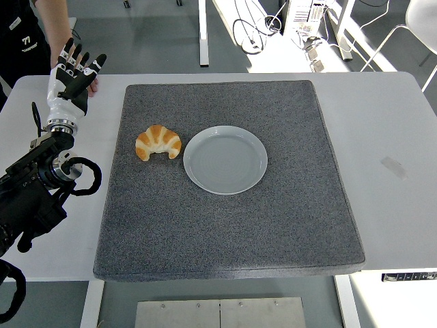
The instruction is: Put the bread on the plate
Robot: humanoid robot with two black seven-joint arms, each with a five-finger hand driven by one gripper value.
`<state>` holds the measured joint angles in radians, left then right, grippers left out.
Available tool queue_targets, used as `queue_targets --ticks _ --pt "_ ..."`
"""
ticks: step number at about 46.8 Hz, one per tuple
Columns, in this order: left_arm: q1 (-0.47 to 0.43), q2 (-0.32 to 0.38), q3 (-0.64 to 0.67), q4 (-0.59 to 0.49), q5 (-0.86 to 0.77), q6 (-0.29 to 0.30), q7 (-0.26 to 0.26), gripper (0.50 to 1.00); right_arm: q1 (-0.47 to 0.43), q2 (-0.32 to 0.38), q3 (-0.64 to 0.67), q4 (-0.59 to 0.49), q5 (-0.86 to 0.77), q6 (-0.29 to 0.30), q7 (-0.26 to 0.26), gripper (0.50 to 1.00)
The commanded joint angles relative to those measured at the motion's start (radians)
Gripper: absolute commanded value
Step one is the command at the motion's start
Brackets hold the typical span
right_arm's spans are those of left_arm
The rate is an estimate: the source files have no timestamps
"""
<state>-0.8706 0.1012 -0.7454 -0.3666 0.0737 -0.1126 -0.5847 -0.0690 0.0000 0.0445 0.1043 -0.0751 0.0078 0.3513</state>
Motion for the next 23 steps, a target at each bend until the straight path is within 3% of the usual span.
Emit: queue_targets --ticks 1,23 --pt "0.001 0.002 0.0 0.0 0.001 0.001 0.0 0.971 0.0 0.0 0.0 0.0 0.0 0.0 0.0 1.0" --pt "0.001 0.002 0.001 0.0 0.002 0.001 0.0 0.981 0.0 0.0 0.0 0.0 0.0 0.0 0.0 1.0"
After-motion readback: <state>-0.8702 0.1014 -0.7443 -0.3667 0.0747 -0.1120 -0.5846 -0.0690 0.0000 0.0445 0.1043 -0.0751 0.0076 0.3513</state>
